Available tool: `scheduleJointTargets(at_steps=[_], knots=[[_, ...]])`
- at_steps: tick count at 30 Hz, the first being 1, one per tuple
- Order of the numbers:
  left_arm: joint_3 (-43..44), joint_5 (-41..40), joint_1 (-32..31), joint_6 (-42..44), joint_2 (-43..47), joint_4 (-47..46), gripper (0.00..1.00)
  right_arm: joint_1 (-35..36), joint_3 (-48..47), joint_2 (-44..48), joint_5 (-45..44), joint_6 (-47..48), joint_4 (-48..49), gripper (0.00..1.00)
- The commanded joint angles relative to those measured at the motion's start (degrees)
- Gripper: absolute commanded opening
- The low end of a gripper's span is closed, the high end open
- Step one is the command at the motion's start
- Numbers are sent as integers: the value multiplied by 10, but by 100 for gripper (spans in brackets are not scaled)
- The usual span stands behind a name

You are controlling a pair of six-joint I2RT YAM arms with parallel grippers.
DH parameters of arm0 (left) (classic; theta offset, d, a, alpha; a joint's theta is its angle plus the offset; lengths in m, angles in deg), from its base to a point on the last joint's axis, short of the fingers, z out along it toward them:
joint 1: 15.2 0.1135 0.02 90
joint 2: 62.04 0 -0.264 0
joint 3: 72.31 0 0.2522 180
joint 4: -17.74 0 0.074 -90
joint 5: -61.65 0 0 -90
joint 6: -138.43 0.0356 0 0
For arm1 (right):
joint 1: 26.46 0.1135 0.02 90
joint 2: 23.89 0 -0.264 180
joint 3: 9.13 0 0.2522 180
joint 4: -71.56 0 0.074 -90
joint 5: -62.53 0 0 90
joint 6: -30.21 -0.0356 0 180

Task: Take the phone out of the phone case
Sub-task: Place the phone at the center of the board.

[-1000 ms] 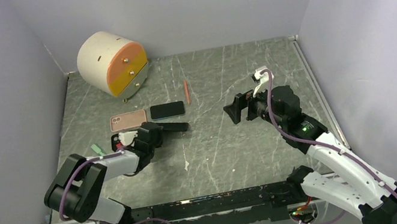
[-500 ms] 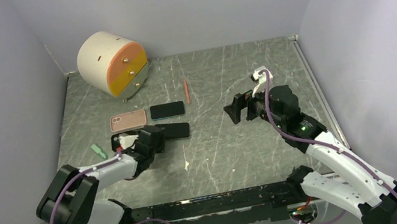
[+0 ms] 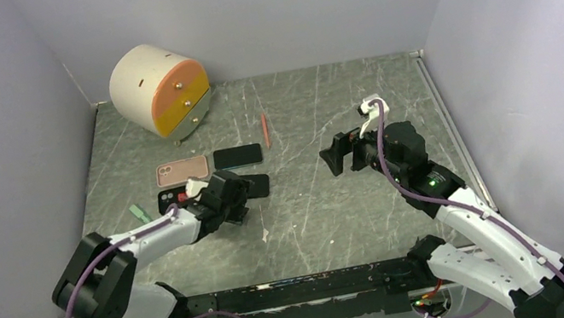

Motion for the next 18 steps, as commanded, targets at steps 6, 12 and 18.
scheduleJointTargets(at_steps=[6,12,18], knots=[[65,59,-7,60,-108,-56,79,-1,-16,21,-23,3,-11,99],[101,61,-7,62,-154,-91,79,-2,-17,24,-30,8,-19,99],[108,43,-5,39,-175,-104,79,-3,-20,23,-32,13,-23,99]])
